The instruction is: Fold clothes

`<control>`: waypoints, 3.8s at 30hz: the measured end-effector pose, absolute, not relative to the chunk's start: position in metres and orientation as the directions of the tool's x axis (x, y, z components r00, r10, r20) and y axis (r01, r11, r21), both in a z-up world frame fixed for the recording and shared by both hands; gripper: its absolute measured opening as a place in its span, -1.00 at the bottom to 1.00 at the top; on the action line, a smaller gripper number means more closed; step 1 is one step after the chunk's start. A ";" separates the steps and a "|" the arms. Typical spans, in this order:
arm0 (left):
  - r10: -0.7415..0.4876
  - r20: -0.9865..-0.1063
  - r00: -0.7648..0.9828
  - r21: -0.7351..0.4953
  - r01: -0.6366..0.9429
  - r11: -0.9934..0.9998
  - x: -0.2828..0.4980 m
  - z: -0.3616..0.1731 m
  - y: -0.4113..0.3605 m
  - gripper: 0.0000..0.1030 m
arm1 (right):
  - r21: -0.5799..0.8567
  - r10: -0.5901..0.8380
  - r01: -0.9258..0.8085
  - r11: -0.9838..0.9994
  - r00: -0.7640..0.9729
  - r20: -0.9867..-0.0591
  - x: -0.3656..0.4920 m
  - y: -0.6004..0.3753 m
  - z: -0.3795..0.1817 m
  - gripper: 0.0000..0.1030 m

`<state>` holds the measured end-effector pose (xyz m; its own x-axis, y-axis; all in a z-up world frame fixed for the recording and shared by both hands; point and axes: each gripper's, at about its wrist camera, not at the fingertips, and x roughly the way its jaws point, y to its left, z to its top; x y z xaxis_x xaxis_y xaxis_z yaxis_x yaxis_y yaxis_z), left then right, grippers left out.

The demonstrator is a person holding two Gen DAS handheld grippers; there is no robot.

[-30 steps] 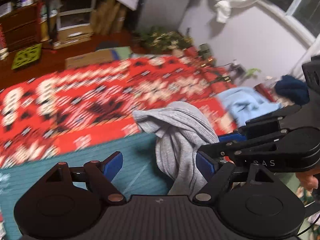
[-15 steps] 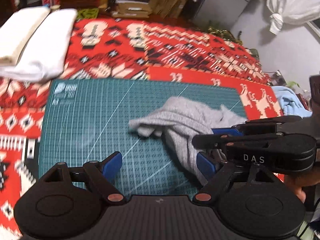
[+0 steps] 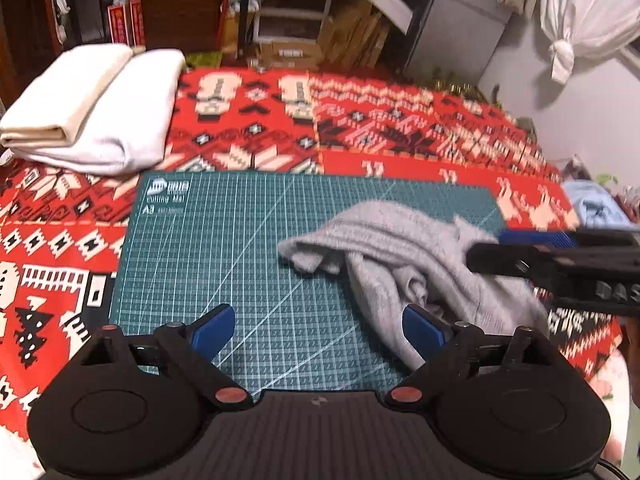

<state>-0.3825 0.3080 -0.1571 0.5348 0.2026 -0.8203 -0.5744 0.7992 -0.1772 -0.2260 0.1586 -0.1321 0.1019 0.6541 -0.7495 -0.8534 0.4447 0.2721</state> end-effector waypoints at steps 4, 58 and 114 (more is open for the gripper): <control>0.187 -0.773 0.606 -0.238 -0.551 0.800 -0.382 -0.156 0.306 0.78 | 0.223 0.633 -0.839 0.496 0.173 -0.755 -0.221 0.124 -0.133 0.65; 0.089 -0.847 0.525 0.104 -0.001 0.995 -0.348 -0.172 0.255 0.50 | 0.100 0.526 -0.777 0.622 0.320 -0.788 -0.210 0.015 -0.199 0.96; 0.079 -0.778 0.623 0.272 0.220 0.937 -0.303 -0.111 0.228 -0.79 | 0.317 0.631 -0.686 0.655 0.267 -0.728 -0.197 -0.027 -0.187 0.70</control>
